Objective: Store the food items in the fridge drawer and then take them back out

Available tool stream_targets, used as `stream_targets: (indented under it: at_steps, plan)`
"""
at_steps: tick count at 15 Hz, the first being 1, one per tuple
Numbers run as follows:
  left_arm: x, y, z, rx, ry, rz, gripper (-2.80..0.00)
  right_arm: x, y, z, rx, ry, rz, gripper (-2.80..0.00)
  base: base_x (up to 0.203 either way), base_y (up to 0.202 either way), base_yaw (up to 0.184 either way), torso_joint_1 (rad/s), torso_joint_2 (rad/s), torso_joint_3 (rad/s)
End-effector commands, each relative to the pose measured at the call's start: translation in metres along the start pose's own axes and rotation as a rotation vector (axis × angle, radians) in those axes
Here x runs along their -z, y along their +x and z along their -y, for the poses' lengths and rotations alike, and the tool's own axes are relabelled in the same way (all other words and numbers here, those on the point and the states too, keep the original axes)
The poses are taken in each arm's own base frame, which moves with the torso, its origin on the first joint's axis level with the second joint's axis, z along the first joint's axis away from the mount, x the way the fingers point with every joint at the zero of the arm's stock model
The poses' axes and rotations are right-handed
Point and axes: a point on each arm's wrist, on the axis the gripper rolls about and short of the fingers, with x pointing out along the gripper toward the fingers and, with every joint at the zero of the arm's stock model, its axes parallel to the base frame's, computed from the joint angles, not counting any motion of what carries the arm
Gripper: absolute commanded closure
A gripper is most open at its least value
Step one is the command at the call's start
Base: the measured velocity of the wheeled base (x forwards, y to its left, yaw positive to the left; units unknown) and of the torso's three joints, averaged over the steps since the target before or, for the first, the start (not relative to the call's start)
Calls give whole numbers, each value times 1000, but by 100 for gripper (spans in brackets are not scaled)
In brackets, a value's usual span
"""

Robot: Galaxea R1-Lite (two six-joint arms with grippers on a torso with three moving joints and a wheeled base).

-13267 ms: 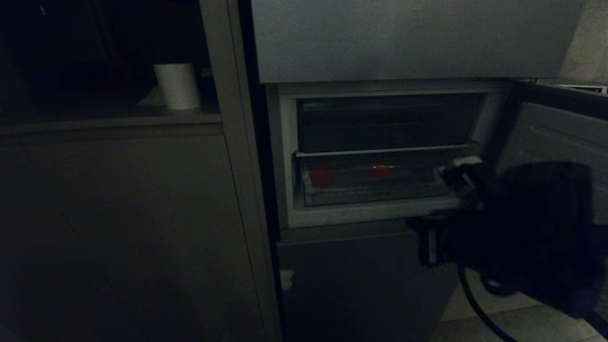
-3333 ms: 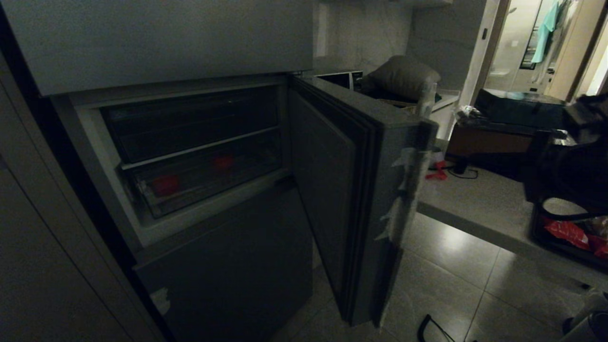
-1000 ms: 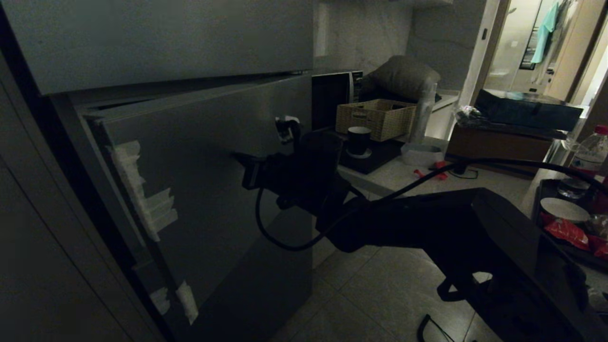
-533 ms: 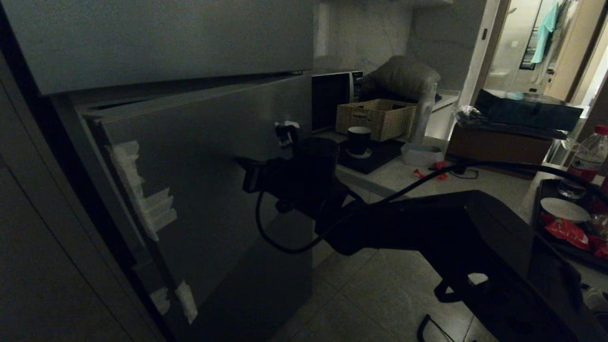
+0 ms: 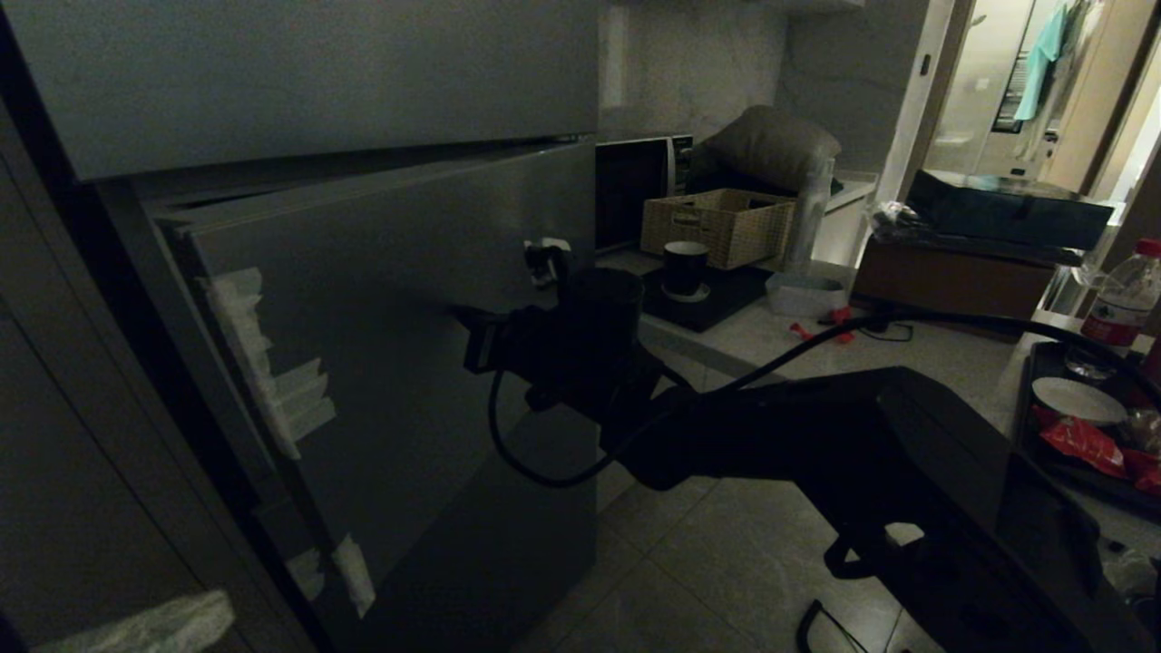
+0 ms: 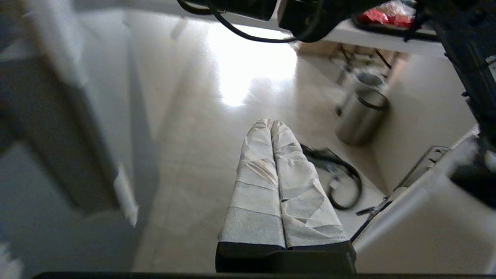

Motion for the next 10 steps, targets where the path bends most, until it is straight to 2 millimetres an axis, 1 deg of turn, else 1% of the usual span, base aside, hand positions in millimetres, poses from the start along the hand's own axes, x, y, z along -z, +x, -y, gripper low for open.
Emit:
stream_targets:
  at_steps: [1,3,4,6,8,9,10]
  plan:
    - [2,42,-24,24,-80,-136,0,1,0,-1,-4,1,1,0,0,0,0,0,0,0]
    - [-5,73,-36,4,-59,-139,0,0,0,0,-2,0,2,0,0,0,0,0,0,0]
    - [-9,87,-38,-31,-33,-118,0,1,0,0,-3,1,0,0,0,0,0,0,0,0]
    - [-14,106,-43,-149,-2,-68,0,1,0,0,-1,-1,0,0,0,0,0,0,0,0]
    - [-19,113,-50,-315,-37,11,0,-1,-1,0,14,-4,6,0,0,0,0,0,0,0]
    - [-22,113,-53,-394,-70,57,0,-2,-1,-1,27,-5,12,0,0,0,0,0,0,0]
    - [-25,108,-59,-479,-105,109,0,-5,-2,-2,29,-6,16,0,0,0,0,0,0,0]
